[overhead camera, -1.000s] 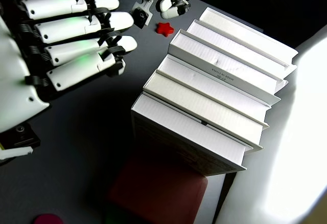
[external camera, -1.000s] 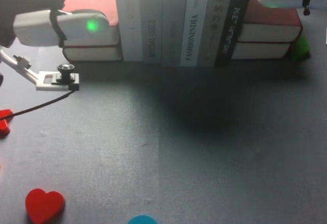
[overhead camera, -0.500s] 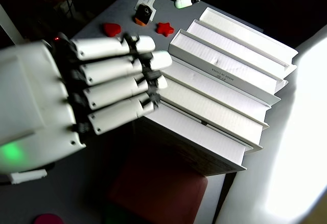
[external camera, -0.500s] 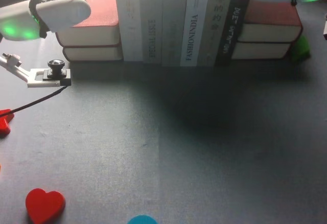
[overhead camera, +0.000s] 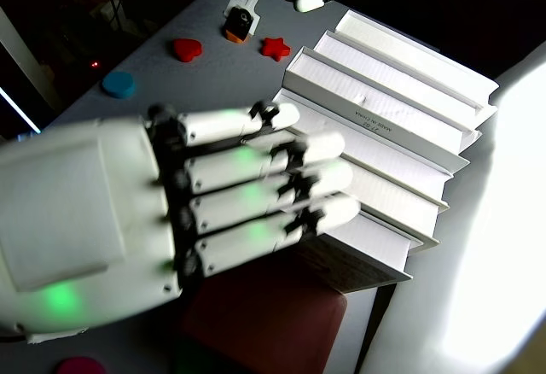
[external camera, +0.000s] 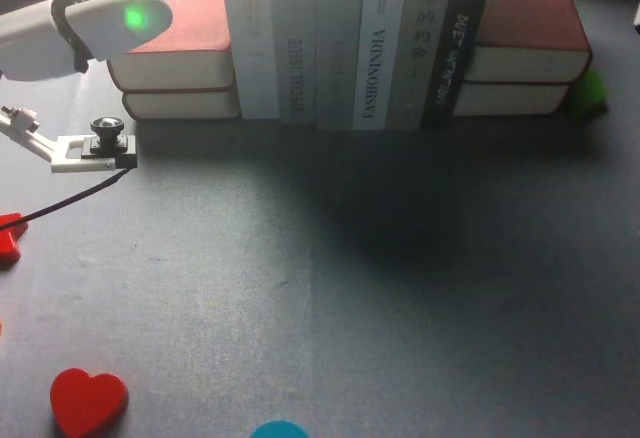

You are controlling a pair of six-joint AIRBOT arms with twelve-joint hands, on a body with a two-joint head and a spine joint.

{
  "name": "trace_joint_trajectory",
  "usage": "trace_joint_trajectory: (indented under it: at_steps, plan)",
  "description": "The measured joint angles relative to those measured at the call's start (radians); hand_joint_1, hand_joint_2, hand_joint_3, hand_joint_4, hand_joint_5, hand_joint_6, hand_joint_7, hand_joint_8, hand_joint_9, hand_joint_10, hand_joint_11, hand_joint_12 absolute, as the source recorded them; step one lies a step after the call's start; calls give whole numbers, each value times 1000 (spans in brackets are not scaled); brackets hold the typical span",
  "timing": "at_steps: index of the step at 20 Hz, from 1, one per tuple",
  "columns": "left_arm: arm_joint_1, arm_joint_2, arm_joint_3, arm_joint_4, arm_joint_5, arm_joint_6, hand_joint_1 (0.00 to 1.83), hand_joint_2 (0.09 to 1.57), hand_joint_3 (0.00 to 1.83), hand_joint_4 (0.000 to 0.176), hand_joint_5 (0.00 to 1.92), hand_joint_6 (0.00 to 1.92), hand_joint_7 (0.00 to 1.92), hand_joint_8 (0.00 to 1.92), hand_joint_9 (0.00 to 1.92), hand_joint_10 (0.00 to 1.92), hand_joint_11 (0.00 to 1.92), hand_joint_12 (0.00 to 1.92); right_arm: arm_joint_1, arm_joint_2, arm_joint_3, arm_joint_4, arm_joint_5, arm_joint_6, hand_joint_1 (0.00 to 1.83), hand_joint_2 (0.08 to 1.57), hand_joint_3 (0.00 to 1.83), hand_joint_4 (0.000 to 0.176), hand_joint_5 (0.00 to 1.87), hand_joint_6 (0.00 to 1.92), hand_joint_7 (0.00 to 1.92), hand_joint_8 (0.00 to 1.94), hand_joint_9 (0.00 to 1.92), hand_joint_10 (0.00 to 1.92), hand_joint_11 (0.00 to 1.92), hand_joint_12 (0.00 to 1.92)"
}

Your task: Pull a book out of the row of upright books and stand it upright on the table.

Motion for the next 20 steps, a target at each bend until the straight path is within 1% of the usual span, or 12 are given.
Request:
trace_joint_trajectory:
  at_steps: [2,5,7,8,11,12,14,15,16,18,19,20]
  plan:
    - [0,0,0,3,0,0,1090,996,0,0,499,2,406,0,504,8,0,1458,16,-3,0,-18,-8,0,616,1166,0,139,509,19,0,0,0,0,0,0]
    - [0,0,-7,6,0,0,1099,1008,4,0,501,2,413,2,506,8,0,1435,44,-4,0,-37,-25,0,537,1163,0,127,506,10,0,0,0,0,0,0]
    - [0,0,-11,12,-2,0,1095,1014,6,0,497,3,400,0,495,3,0,1433,66,-3,-1,-65,-26,1,560,1164,0,156,541,20,0,0,0,0,0,0]
    - [0,0,-11,12,-2,0,1101,1019,8,0,487,0,385,0,494,3,0,1430,73,-3,-2,-76,-25,0,587,1163,0,156,539,16,0,0,0,0,0,0]
    - [0,2,-11,10,-6,0,1087,1028,5,0,473,1,337,0,456,4,0,1264,80,-10,-1,-93,-39,0,612,1162,0,120,547,13,0,0,0,0,0,0]
    - [2,6,-11,10,-5,0,1138,1021,1,0,494,10,302,0,459,6,0,1259,80,-14,0,-99,-47,0,617,1153,0,121,546,11,0,0,0,0,0,0]
    - [21,23,-16,-24,-16,0,1126,1005,0,0,529,21,364,24,508,29,0,1404,80,-22,2,-110,-53,0,566,1155,0,104,551,10,0,0,0,0,0,0]
    - [31,35,-26,-43,-14,0,1105,1019,1,0,500,8,359,20,490,22,0,1405,80,-22,3,-111,-56,0,499,1157,0,115,552,9,0,0,0,0,0,0]
    - [34,50,-33,-53,-15,0,1099,1024,3,0,488,2,351,14,497,27,0,1447,80,-23,8,-112,-63,0,427,1140,0,147,555,8,0,0,0,0,0,0]
    - [34,56,-33,-69,-36,0,1093,1023,2,0,507,9,363,13,497,34,0,1454,80,-26,13,-120,-66,1,356,1119,0,163,542,2,0,0,0,0,0,0]
    - [35,56,-33,-70,-39,0,1082,1035,7,0,483,1,333,2,478,28,0,1456,80,-32,17,-129,-68,1,326,1108,0,154,553,6,0,0,0,0,0,0]
    - [37,56,-33,-66,-40,0,1083,1023,1,0,475,0,314,2,464,24,0,1406,80,-37,23,-137,-77,1,283,1111,0,172,542,1,0,0,0,0,0,0]
